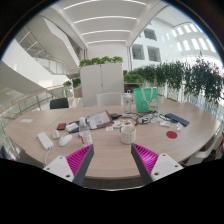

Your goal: Pour water

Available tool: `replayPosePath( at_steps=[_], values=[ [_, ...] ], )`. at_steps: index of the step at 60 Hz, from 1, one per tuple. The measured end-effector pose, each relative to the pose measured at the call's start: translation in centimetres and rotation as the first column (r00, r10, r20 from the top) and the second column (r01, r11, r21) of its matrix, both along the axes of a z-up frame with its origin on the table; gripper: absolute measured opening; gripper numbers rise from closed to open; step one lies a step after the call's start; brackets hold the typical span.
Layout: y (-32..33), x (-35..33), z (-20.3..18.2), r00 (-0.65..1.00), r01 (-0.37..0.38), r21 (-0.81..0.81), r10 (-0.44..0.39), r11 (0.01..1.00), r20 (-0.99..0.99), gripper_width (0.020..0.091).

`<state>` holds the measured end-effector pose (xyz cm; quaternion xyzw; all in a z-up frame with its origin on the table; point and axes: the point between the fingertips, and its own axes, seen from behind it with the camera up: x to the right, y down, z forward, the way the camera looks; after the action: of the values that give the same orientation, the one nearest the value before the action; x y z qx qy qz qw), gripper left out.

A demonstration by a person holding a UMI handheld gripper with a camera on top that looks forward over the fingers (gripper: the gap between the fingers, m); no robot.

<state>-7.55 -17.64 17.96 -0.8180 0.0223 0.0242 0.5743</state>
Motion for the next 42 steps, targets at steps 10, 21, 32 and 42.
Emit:
replayPosePath(
  at_steps=[10,21,32,42],
  values=[
    [0.6,-1.3,-1.7,0.999,-0.024,0.020,0.025,1.000,-0.031,0.0833],
    [5.4,-6.9,-4.2,0.993,-0.119,0.048,0.119,0.992,0.007,0.0832],
    [14.5,-13.1,-6.1,0.985,-0.172,0.108,0.171,0.979,0.018,0.0830],
    [22.1,-14.0,-9.0,0.993,-0.116,0.102,0.115,0.988,0.021,0.0826]
  ],
)
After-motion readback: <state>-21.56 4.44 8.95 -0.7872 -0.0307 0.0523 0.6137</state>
